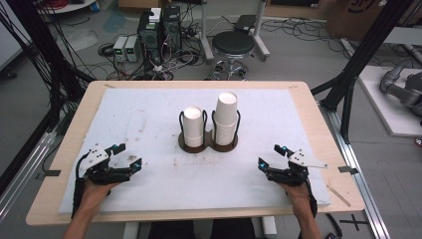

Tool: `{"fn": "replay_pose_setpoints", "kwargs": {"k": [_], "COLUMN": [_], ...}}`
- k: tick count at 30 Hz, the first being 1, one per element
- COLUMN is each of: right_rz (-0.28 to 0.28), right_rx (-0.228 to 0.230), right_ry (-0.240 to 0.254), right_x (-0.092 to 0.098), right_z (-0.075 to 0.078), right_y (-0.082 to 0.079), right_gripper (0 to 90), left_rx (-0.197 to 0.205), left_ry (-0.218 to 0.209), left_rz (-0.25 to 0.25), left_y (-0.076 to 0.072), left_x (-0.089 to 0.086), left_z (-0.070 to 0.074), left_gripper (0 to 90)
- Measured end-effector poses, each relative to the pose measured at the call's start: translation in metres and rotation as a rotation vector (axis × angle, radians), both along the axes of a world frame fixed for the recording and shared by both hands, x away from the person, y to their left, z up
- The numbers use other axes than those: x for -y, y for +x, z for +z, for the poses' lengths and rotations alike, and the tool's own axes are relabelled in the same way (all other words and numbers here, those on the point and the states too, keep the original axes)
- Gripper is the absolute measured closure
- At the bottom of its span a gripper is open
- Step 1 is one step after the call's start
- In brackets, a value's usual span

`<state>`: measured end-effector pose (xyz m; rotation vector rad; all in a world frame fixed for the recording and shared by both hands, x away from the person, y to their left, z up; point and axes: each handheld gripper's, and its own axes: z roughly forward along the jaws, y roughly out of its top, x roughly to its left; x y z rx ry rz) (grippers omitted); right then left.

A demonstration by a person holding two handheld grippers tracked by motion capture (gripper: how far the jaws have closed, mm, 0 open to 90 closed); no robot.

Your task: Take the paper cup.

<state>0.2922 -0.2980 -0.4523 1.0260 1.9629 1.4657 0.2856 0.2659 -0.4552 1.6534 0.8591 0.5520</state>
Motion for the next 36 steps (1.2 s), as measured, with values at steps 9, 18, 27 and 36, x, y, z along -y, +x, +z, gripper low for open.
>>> {"fn": "replay_pose_setpoints", "kwargs": {"k": [9, 18, 27, 36], "right_rz": [0.010, 0.016, 0.039, 0.094], "right_rx": [0.002, 0.005, -0.002, 0.033], "right_ry": [-0.009, -0.017, 0.010, -0.028], "right_x": [-0.001, -0.001, 0.001, 0.002], "right_z": [0.000, 0.000, 0.001, 0.031], "right_y": [-0.001, 0.000, 0.001, 0.002], "right_gripper": [17.3, 17.3, 17.3, 17.3], "left_rx": [-0.003, -0.006, -0.015, -0.016], "left_ry": [-0.002, 0.003, 0.011, 0.014], "left_rz": [0.001, -0.002, 0.000, -0.005], "left_y": [0.001, 0.001, 0.002, 0.002], "left_x": [0.000, 0.001, 0.001, 0.002], "left_z": [0.000, 0.000, 0.000, 0.000], "left_gripper": [12.5, 12.5, 12.5, 12.5]}}
